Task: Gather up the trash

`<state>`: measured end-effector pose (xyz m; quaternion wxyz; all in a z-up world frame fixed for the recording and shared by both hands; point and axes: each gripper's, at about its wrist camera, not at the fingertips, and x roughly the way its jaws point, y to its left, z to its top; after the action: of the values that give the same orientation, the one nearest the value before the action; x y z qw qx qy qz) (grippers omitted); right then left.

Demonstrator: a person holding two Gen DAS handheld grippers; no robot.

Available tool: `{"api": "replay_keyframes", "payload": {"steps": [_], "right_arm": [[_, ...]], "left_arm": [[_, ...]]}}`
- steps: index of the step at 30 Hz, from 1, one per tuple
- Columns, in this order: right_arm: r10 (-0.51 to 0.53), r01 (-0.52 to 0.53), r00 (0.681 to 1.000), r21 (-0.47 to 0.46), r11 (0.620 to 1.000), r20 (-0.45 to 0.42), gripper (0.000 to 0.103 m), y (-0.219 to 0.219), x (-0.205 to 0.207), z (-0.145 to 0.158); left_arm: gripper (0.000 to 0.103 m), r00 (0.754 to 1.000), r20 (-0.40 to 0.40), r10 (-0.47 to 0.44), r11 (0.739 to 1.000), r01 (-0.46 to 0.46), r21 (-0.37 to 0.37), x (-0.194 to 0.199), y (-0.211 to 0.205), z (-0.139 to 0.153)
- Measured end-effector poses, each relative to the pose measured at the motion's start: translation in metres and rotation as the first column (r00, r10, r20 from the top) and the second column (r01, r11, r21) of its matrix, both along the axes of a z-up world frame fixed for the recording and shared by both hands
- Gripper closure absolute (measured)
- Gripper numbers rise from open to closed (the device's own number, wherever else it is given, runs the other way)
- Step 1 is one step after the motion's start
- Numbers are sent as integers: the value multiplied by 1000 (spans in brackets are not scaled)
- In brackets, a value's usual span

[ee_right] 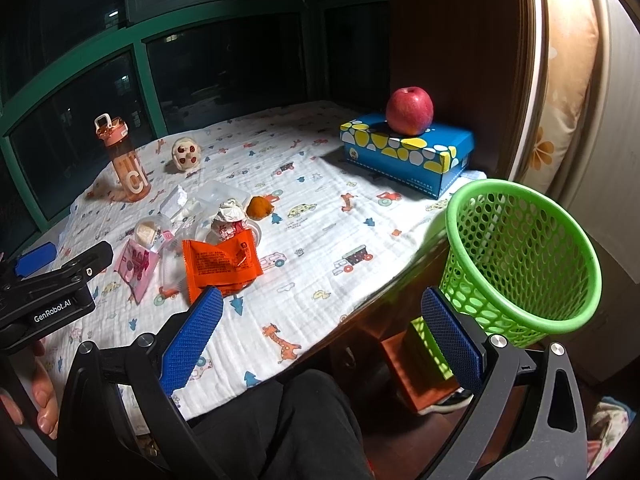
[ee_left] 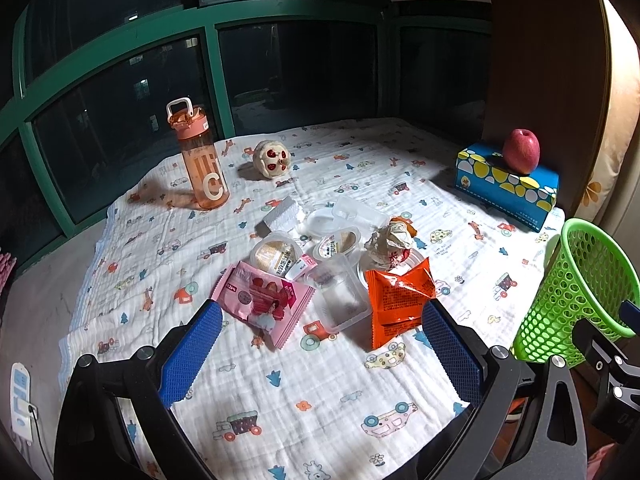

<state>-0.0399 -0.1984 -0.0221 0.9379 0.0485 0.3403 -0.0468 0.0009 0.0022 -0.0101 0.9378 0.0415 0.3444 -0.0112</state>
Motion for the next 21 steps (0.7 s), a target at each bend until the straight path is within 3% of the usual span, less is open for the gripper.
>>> {"api": "replay_keyframes", "payload": {"steps": [21], "right_arm": [[36, -36, 999, -3, 999, -4, 5, 5, 11, -2]], "left_arm": [[6, 1000, -20, 17, 1000, -17, -2, 12, 3, -1]]}}
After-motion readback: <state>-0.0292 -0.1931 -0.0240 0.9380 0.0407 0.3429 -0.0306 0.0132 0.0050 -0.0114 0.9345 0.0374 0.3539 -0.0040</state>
